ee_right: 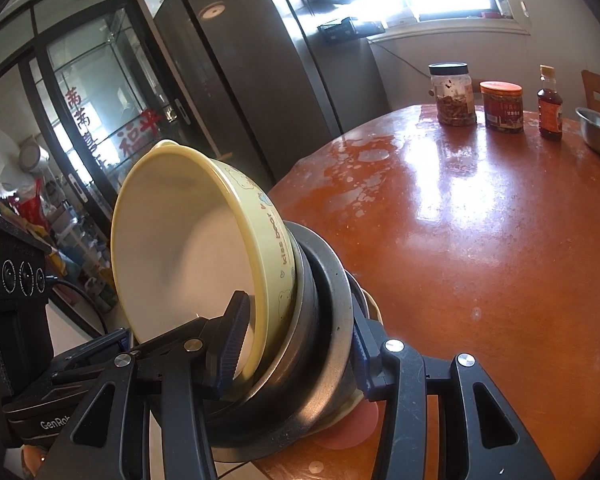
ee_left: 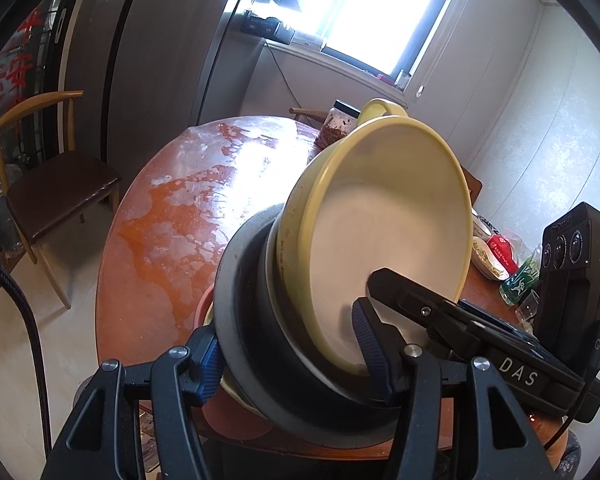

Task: Organize plates and bowls
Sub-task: 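Lower the nested basin and bowls onto the orange plate stack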

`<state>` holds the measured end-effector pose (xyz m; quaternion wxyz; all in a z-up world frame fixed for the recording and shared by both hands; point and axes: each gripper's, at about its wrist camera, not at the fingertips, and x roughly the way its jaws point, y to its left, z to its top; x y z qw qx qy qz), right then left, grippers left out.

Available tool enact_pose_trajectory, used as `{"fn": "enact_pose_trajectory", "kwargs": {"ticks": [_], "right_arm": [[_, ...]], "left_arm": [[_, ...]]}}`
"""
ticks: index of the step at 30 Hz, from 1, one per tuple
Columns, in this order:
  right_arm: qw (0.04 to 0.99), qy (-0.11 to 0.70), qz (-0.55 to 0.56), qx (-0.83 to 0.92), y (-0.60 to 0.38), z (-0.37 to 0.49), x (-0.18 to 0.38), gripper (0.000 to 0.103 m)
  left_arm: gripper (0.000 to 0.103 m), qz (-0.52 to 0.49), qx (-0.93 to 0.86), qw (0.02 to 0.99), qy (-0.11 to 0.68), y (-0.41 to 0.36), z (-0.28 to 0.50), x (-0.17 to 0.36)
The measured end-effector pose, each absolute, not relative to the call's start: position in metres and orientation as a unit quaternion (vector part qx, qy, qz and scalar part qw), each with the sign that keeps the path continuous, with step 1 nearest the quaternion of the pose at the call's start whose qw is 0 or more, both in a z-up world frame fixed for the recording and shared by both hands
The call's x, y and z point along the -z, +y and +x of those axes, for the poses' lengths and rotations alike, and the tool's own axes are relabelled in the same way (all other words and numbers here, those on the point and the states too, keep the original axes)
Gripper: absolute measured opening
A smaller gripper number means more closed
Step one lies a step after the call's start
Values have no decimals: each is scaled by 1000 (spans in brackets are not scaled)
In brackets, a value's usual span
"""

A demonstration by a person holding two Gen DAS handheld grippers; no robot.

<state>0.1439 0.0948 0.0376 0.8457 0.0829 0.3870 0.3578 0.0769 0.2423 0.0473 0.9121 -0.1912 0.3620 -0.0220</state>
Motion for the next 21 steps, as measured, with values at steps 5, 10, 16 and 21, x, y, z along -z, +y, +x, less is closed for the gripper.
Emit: {"fn": "enact_pose_trajectory", "kwargs": {"ticks": [5, 10, 16, 21], "right_arm": [[842, 398, 83, -355, 98, 146, -30, 48], [839, 405, 83, -353, 101, 149, -21, 48], [841, 402, 80, -353, 102, 150, -21, 48], [841, 400, 79, -354, 104, 149, -19, 48]], "left_arm": [[58, -195, 20, 909, 368, 243, 81, -41], [58, -198, 18, 906, 374, 245, 84, -34], [58, -199, 19, 906, 372, 245, 84, -33], [58, -195, 19, 908, 370, 245, 84, -31]]}}
